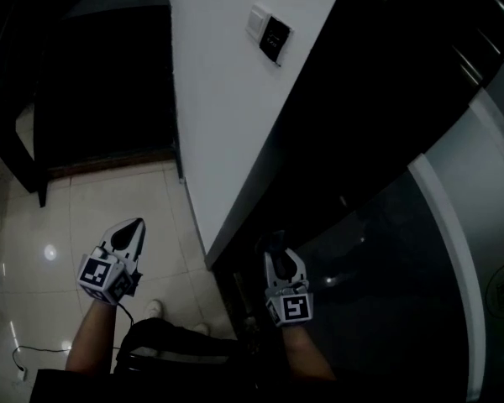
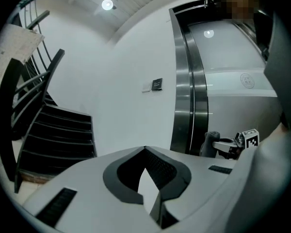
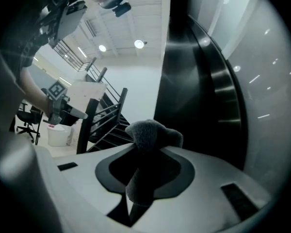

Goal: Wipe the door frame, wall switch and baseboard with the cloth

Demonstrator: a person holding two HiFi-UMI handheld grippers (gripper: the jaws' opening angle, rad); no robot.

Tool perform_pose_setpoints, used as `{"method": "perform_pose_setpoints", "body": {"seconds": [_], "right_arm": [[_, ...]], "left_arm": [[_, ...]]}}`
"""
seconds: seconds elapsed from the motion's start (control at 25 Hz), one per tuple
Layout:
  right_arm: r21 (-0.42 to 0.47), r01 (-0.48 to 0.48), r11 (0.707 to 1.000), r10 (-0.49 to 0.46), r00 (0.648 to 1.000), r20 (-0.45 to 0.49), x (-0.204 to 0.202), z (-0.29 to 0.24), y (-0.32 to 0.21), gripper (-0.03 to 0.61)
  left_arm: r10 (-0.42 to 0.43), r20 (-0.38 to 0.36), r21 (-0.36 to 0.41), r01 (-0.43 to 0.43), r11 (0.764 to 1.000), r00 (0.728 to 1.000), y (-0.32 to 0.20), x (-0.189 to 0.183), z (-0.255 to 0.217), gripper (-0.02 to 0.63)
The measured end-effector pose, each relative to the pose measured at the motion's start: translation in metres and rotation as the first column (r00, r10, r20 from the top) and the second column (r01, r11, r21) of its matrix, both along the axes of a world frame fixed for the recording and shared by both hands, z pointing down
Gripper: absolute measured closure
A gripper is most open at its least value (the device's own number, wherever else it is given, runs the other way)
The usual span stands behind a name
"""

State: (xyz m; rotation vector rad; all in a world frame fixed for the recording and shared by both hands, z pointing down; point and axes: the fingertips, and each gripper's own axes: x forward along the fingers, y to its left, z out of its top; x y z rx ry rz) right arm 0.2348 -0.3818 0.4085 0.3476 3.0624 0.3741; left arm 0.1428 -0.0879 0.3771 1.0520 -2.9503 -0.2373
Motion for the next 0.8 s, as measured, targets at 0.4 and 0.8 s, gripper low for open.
{"method": "perform_pose_setpoints", "body": {"seconds": [0.4, 0.8], "right_arm": [[0.106, 0.407, 0.907, -0.396, 0.912, -0.111, -0.1, 0.052, 0.176, 0.494], [-0.054, 0.265, 0.963, -0.269, 0.959, -0.086, -0.289, 0.046, 0.316, 0.494]], "left_arm": [[-0.304, 0.005, 0.071, 0.303, 0.95, 0.953, 0.148, -0.044, 0.028, 0.612], [-0.409, 0.056, 0.073, 0.405, 0.911, 0.911, 0.373, -0.177, 0.02, 0.612]]}}
